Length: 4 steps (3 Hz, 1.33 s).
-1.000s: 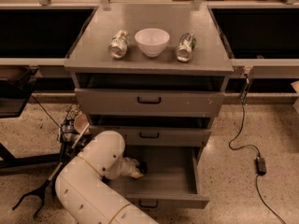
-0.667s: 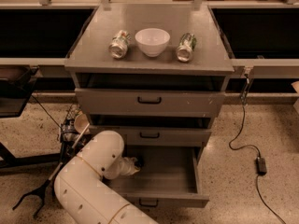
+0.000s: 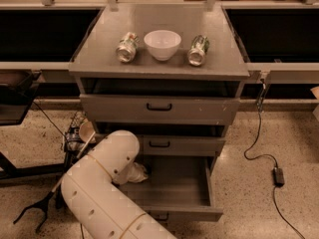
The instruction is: Pick rxbar chocolate from bottom drawer and place on counter
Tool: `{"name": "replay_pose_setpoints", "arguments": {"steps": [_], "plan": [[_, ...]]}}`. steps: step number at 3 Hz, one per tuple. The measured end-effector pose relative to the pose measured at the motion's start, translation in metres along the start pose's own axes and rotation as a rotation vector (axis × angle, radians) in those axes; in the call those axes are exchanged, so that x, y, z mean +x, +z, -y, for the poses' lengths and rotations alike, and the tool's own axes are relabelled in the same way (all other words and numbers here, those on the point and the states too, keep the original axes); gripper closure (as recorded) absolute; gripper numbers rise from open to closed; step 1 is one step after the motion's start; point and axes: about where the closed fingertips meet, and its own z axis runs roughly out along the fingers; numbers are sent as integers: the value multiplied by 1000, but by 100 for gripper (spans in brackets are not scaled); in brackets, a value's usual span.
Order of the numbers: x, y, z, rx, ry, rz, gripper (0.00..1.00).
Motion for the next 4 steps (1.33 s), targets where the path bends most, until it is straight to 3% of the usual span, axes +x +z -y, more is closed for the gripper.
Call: {"name": "replay_pose_setpoints", "arguments": {"steps": [2, 4], "plan": [[32, -32, 0, -44, 77, 71, 100], [90, -97, -6, -81, 152, 112, 100]]}}
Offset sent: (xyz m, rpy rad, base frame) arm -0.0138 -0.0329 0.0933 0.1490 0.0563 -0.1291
